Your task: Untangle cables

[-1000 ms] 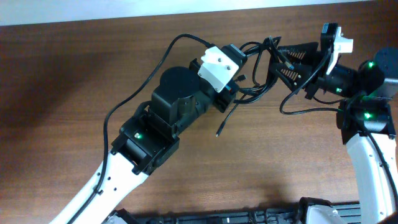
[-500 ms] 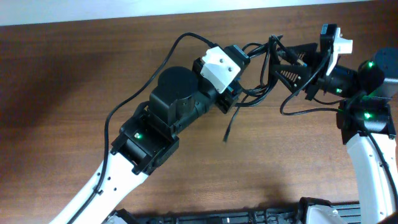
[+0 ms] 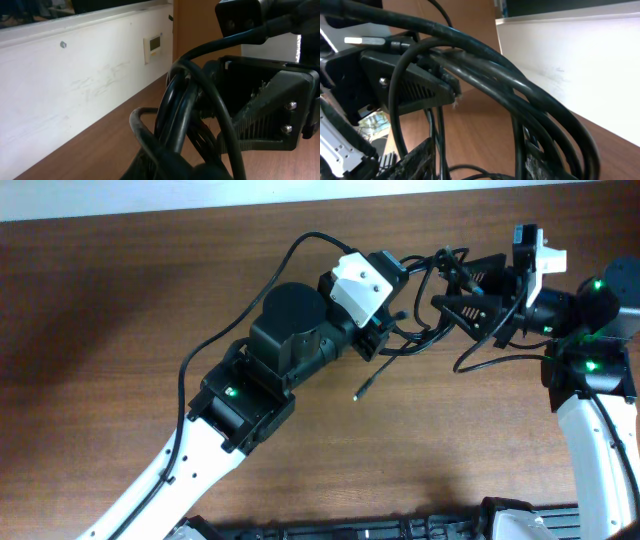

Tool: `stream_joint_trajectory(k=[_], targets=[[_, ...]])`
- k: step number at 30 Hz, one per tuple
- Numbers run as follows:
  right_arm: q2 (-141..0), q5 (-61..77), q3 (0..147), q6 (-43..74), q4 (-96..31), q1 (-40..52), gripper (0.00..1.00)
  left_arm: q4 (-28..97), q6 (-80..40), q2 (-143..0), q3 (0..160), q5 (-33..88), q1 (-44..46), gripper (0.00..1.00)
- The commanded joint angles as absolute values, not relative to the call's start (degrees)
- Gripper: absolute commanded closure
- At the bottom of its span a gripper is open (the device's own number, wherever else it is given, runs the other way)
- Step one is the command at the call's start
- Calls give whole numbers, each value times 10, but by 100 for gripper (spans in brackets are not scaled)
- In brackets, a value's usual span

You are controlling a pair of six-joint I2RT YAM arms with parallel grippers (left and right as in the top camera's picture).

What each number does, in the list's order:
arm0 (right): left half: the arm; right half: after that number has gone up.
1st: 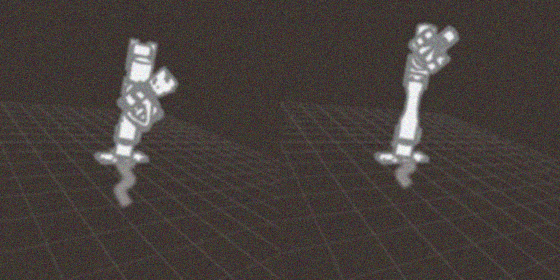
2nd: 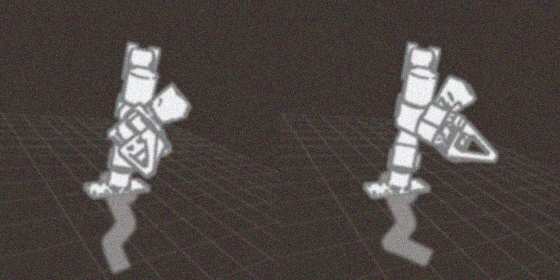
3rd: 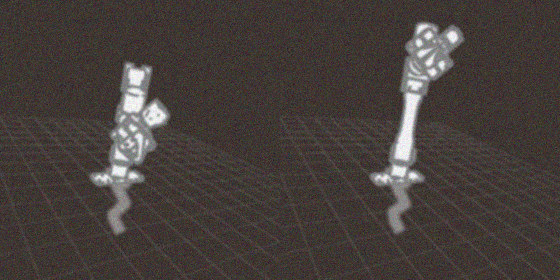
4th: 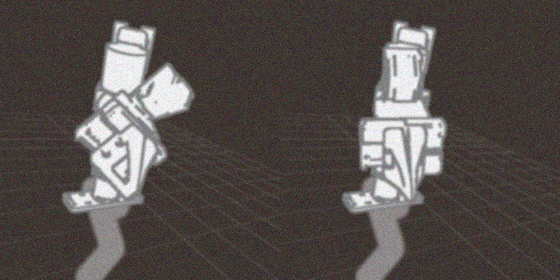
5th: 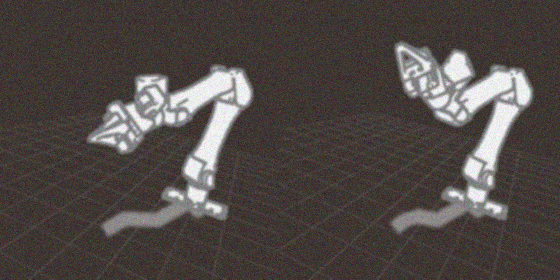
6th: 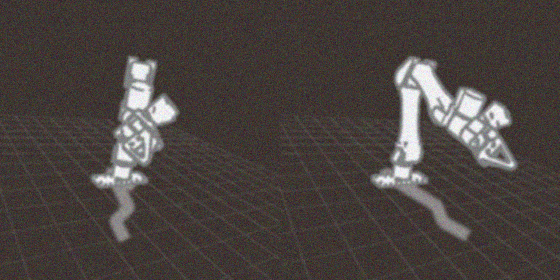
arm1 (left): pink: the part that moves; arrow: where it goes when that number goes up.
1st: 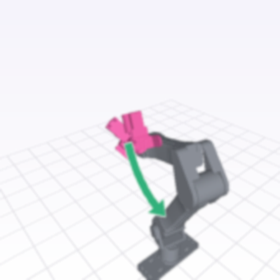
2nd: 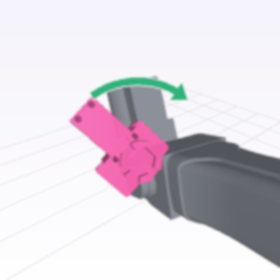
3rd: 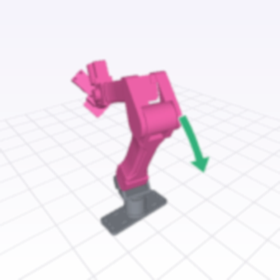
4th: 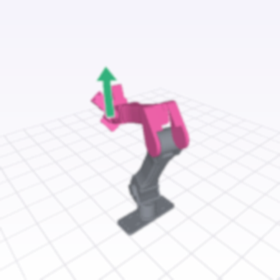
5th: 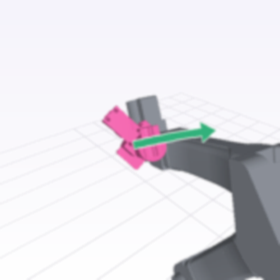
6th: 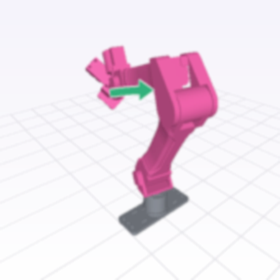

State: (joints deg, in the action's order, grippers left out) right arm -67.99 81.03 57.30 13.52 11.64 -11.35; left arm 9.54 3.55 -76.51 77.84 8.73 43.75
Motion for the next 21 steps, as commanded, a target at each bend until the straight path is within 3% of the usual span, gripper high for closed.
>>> stream_joint_trajectory(k=[1, 9, 14, 16, 21], targets=[[-679, 840, 573, 135, 119, -109, 48, 84, 26, -763, 784, 113, 438, 100], [-679, 843, 573, 135, 118, -109, 48, 84, 26, -763, 784, 114, 438, 100], [-679, 851, 573, 135, 118, -109, 91, 81, 26, -763, 784, 114, 438, 100], [-679, 851, 573, 135, 118, -109, 96, 81, 26, -763, 784, 111, 437, 100], [-679, 857, 573, 140, 117, -109, 96, 86, 26, -763, 784, 67, 437, 100]])
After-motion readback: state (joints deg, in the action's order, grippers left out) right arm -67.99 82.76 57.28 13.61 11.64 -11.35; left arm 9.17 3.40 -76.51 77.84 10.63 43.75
